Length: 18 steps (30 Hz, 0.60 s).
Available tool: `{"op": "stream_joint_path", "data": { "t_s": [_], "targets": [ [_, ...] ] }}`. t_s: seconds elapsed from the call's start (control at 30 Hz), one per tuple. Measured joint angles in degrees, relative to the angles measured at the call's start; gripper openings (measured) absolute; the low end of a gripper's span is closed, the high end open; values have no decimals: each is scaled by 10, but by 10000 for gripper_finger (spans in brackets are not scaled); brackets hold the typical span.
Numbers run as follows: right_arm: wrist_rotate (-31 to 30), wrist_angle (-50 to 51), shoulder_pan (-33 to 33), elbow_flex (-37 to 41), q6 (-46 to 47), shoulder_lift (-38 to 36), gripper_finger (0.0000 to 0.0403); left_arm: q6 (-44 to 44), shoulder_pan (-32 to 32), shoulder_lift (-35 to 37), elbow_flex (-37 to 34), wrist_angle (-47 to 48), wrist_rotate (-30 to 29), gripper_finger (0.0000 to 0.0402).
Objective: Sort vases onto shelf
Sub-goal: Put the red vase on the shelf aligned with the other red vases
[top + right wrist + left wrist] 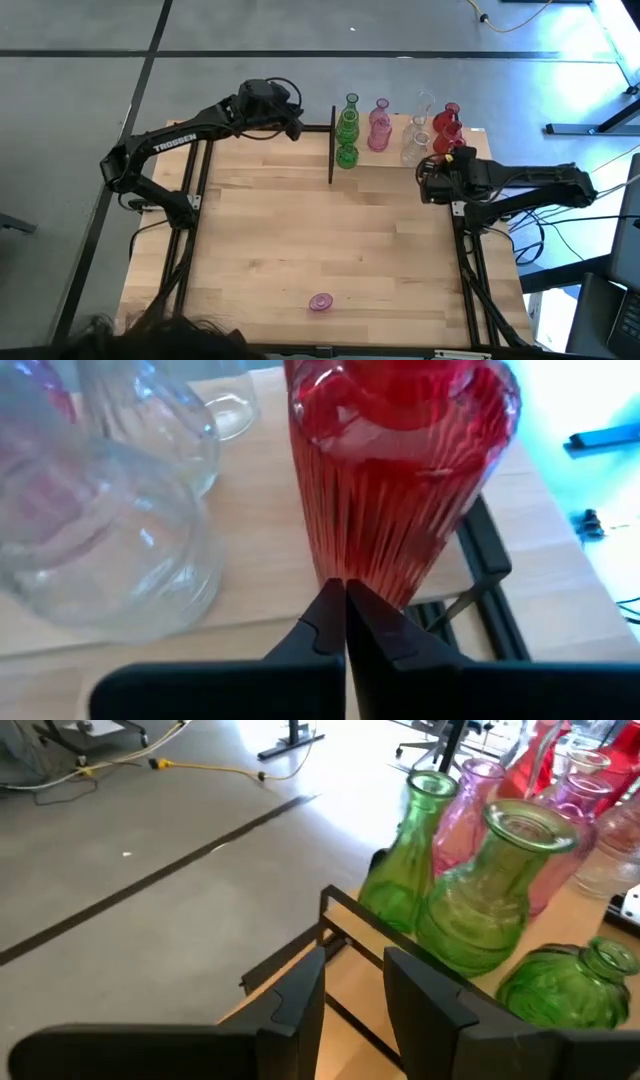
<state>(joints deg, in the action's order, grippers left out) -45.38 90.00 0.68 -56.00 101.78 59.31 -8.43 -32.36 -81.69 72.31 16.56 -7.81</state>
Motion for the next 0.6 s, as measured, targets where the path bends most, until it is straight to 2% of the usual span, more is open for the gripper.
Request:
{"op": "stream_joint_path", "data": {
  "t_s": [0.17,0.47,0.6],
  "targets": [
    [0,0,-23,-6,-19,0,0,0,0,0,0,1,0,98],
    [12,0,-22,-6,-17,0,0,1,0,0,0,1,0,98],
    [-3,0,-22,-6,-15,0,0,1,-1,0,0,-1,0,98]
  ]
}}
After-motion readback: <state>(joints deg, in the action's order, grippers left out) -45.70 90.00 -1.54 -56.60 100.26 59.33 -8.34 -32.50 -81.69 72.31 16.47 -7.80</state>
